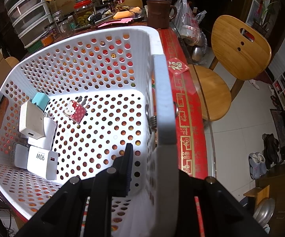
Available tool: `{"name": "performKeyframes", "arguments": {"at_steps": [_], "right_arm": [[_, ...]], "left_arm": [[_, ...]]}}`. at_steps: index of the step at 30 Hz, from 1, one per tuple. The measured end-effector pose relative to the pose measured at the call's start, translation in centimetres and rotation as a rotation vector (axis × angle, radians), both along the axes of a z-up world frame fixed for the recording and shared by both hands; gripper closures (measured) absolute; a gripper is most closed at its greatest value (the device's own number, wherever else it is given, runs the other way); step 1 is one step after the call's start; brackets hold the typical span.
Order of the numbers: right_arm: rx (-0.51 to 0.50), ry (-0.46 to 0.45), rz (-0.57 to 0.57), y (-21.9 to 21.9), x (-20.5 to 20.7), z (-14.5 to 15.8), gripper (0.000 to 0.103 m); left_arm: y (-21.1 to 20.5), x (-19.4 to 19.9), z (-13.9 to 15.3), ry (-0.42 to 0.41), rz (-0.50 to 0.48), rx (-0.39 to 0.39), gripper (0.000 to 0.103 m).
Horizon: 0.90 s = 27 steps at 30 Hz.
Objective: Organize rigid objects
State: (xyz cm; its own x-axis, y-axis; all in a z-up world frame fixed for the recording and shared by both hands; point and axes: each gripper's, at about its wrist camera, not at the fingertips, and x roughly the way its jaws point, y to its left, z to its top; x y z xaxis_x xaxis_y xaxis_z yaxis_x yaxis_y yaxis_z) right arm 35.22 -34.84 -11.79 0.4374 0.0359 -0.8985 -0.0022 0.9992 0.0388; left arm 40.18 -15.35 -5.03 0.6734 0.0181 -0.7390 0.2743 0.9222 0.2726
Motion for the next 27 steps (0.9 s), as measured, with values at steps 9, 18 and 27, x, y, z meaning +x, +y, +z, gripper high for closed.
{"name": "performKeyframes", "arguments": {"at_steps": [9,18,27], "right_arm": [[0.0,0.0,0.002,0.0,0.0,0.0,0.085],[0.004,-0.002,0.006,0.2,0.0,0.0,0.084],[0.005,-0.002,0.006,0.1,-0.1,-0.1,0.083]], "left_arm": [[-1.4,3.1,-4.1,0.133,0.002,0.026,0.077],[-0.9,2.3,-3.7,0.09,-0.032,-0.033,0.019],[-0.7,-0.1,-1.2,0.021,-0.074,-0.054,0.001]]}}
